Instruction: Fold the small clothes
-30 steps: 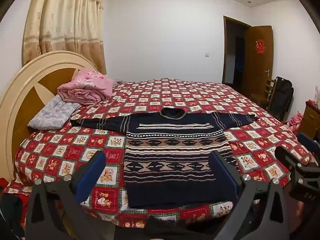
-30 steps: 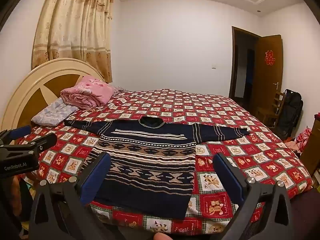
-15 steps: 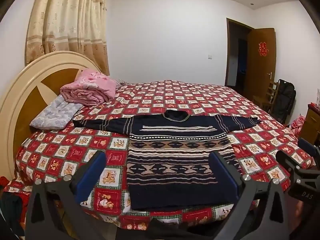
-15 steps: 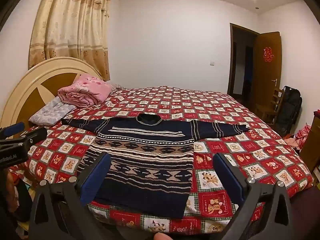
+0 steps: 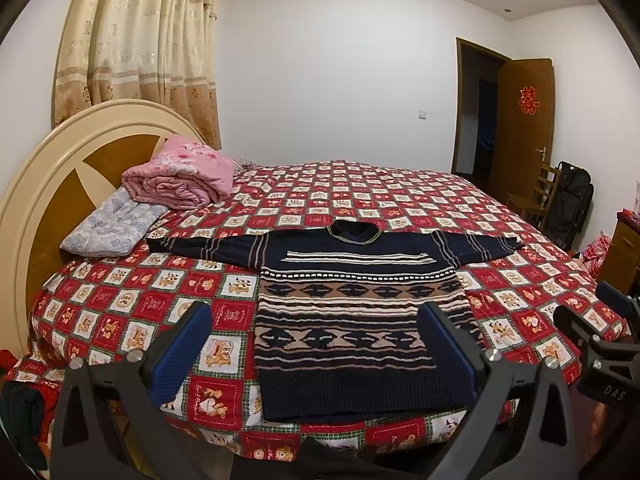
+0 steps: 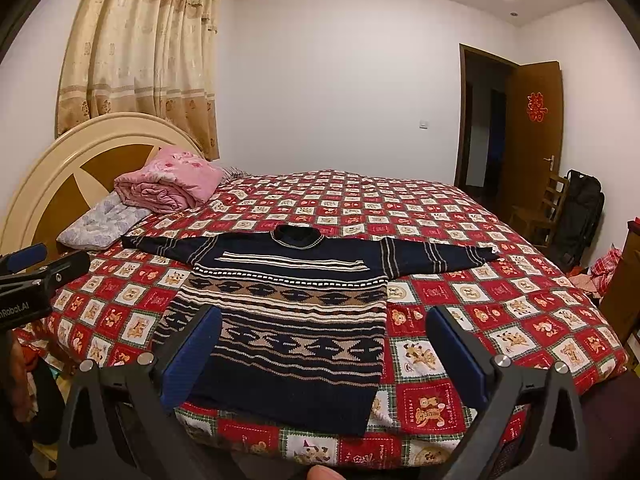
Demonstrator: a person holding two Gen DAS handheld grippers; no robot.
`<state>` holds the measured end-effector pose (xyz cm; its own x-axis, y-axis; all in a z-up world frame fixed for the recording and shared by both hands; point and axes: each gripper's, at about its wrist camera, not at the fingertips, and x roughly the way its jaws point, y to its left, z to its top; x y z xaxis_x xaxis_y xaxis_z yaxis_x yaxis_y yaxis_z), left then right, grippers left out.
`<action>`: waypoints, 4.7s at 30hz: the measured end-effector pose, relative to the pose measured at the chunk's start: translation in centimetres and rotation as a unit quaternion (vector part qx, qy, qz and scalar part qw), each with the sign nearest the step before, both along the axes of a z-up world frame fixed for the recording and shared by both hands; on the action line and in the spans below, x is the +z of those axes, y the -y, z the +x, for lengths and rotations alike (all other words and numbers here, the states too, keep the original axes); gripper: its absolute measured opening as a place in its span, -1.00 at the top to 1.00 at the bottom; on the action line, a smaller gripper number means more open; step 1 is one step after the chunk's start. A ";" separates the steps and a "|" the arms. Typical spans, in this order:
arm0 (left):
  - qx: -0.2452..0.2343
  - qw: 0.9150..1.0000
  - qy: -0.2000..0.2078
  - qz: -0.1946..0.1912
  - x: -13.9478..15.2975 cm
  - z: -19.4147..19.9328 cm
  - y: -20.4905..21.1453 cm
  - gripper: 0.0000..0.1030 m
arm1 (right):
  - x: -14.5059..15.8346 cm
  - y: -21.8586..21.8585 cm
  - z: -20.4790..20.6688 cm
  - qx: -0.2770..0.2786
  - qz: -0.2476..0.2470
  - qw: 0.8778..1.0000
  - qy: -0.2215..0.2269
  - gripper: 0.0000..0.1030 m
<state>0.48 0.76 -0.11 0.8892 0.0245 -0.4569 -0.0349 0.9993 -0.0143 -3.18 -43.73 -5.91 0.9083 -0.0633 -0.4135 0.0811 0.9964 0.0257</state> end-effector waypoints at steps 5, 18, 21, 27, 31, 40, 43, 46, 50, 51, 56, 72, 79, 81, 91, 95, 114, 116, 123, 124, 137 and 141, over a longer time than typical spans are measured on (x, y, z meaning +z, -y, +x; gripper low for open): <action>0.001 1.000 0.000 -0.001 0.1 0.1 -0.1 -1.00 | 0.0 0.1 0.1 0.000 0.000 1.000 0.001 -0.98; 0.002 1.000 0.000 -0.002 0.1 0.1 -0.2 -1.00 | 0.1 0.2 0.1 0.000 0.001 1.000 0.002 -0.98; 0.002 1.000 -0.002 -0.002 0.0 0.3 -0.1 -1.00 | 0.1 0.3 0.2 0.001 0.001 1.000 0.002 -0.98; 0.001 1.000 -0.002 -0.003 -0.1 0.3 0.0 -1.00 | 0.0 0.2 0.2 0.001 0.001 1.000 0.002 -0.98; 0.001 1.000 -0.003 -0.003 -0.2 0.3 0.1 -1.00 | 0.0 0.1 0.1 0.003 0.000 1.000 0.001 -0.98; 0.002 1.000 -0.002 -0.002 -0.2 0.3 0.1 -1.00 | -0.2 0.2 0.2 0.003 0.001 1.000 0.000 -0.98; 0.003 1.000 -0.002 -0.002 -0.2 0.3 0.1 -1.00 | -0.2 0.2 0.2 0.003 0.000 1.000 0.000 -0.98; 0.003 1.000 -0.002 -0.002 -0.4 0.4 0.1 -1.00 | -0.2 0.2 0.2 0.004 0.001 1.000 0.000 -0.98; 0.002 1.000 -0.003 -0.002 -0.6 0.4 0.1 -1.00 | -0.3 0.1 0.5 0.006 0.001 1.000 -0.001 -0.98; 0.003 1.000 -0.003 -0.002 -0.6 0.4 0.1 -1.00 | -0.4 0.1 0.5 0.006 0.001 1.000 -0.001 -0.98; 0.003 1.000 -0.003 -0.002 -0.7 0.4 0.1 -1.00 | -0.6 0.1 0.5 0.007 0.000 1.000 -0.002 -0.98; -0.020 0.999 -0.028 0.004 -4.4 3.3 1.0 -1.00 | -4.3 1.4 3.5 0.025 0.016 0.999 -0.035 -0.98; -0.036 0.997 -0.067 0.005 -7.6 6.5 1.4 -1.00 | -8.3 3.7 6.7 0.015 0.041 0.996 -0.075 -0.98; -0.035 0.996 -0.078 0.008 -8.4 7.7 1.4 -1.00 | -9.4 4.3 7.7 0.012 0.046 0.995 -0.087 -0.98; -0.037 0.994 -0.104 0.025 -10.7 14.1 1.7 -1.00 | -13.1 7.7 13.9 -0.015 0.050 0.989 -0.138 -0.83; -0.036 0.994 -0.100 0.031 -10.9 16.6 1.7 -1.00 | -13.4 10.0 16.8 -0.030 0.023 0.988 -0.150 -0.76; 0.013 0.994 -0.106 0.025 -13.7 30.1 -0.2 -1.00 | -13.2 32.0 31.0 -0.195 0.089 0.965 -0.150 -0.19; 0.018 0.994 -0.109 0.025 -14.2 30.9 -0.4 -1.00 | -14.1 34.8 32.3 -0.220 0.103 0.958 -0.153 -0.10; 0.047 0.990 -0.130 0.029 -15.8 33.8 -1.1 -1.00 | -16.7 42.9 35.9 -0.275 0.158 0.936 -0.149 -0.08; 0.050 0.989 -0.134 0.029 -16.0 34.1 -1.1 -1.00 | -17.1 43.6 36.4 -0.278 0.162 0.935 -0.150 -0.07; 0.080 0.984 -0.152 0.051 -17.3 39.4 -1.9 -1.00 | -22.0 52.3 42.1 -0.312 0.246 0.907 -0.143 0.02; 0.072 0.983 -0.162 0.049 -18.3 40.1 -1.3 -1.00 | -22.8 53.1 43.9 -0.310 0.246 0.907 -0.146 0.22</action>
<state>40.61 2.08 -18.38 0.6811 0.1979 -0.7050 -0.1629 0.9796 0.1176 40.67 -96.80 -28.72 0.6088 -0.2682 -0.7467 0.6967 0.6309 0.3414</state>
